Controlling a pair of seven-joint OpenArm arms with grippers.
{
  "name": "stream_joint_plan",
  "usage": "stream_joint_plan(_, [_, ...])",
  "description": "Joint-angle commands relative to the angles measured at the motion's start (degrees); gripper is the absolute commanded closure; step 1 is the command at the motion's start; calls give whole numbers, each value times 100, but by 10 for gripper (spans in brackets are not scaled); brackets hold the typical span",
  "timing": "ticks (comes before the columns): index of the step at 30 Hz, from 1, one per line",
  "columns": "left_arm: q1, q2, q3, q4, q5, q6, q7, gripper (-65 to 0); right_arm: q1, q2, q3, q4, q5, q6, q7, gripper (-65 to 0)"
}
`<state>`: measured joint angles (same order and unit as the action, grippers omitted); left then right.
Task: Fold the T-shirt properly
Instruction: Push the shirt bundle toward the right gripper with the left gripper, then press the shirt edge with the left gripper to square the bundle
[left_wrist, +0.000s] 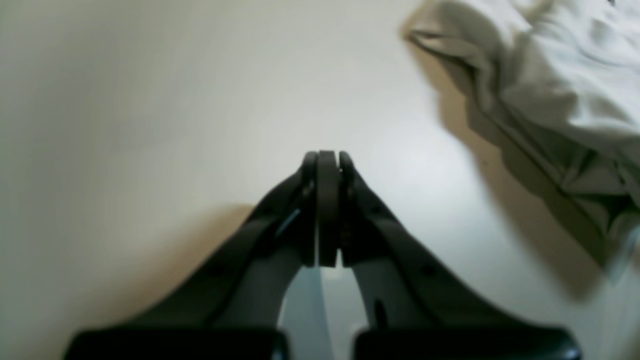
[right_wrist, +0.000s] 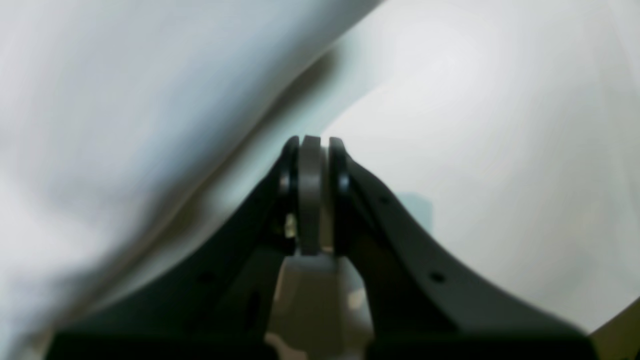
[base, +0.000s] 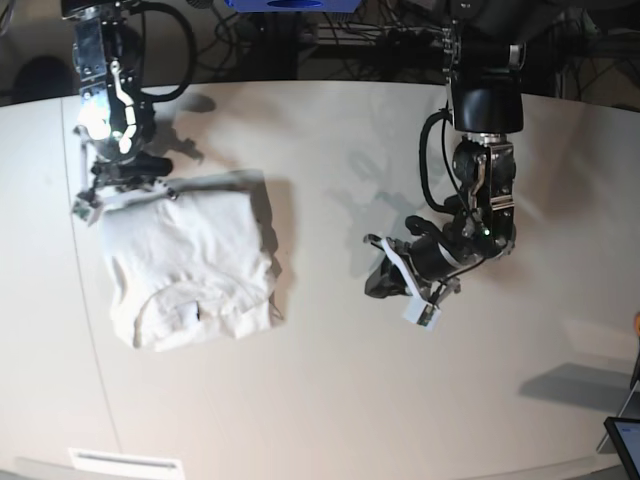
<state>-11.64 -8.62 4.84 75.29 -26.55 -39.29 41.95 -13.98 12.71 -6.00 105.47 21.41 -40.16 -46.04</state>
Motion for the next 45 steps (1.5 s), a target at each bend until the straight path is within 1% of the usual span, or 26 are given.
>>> stream_joint_plan(1, [96, 31, 57, 300, -102, -71, -15, 0, 75, 43, 112, 95, -27, 16, 90, -38])
stream_joint_plan(3, [403, 58, 65, 652, -102, -71, 38, 0, 83, 43, 332, 95, -27, 16, 90, -39])
stream_joint_plan(6, [817, 234, 65, 1021, -102, -71, 38, 0, 136, 43, 525, 68, -35, 16, 116, -39])
stream_joint_plan(8, [1001, 339, 65, 1144, -102, -71, 38, 0, 259, 43, 640, -37, -53, 346, 107, -39])
stream_joint_plan(10, [1107, 462, 74, 1170, -102, -71, 38, 0, 382, 17, 727, -204, -53, 557, 99, -38])
stream_joint_plan(13, [1151, 577, 311, 1144, -102, -71, 29, 0, 549, 35, 736, -398, -62, 583, 116, -38])
stream_joint_plan(17, [1116, 629, 742, 1144, -102, -71, 11, 0, 743, 35, 763, -459, -62, 583, 99, -38])
stream_joint_plan(20, [1080, 796, 821, 1135, -75, -71, 2, 0, 857, 43, 763, -494, -62, 583, 90, -38])
stream_joint_plan(23, [913, 963, 830, 1021, -75, -71, -6, 0, 866, 43, 719, -503, -62, 583, 90, -38])
stream_joint_plan(28, [421, 1218, 813, 326, -75, -71, -15, 0, 804, -1, 701, -486, -53, 592, 81, -38])
stream_joint_plan(33, [17, 1236, 813, -69, -75, -71, -42, 0, 646, -1, 341, -354, -35, 592, 81, -38])
stream_joint_plan(37, [-247, 1236, 813, -298, -93, -71, -358, 0, 646, -9, 121, -239, -35, 583, 81, -38])
stream_joint_plan(41, [-502, 1236, 813, -650, -93, -71, -428, 0, 629, -18, -20, -178, -27, 566, 72, -38])
stream_joint_plan(45, [-590, 1236, 795, -702, -93, -71, -428, 0, 611, -18, 7, -195, -62, 566, -174, -38])
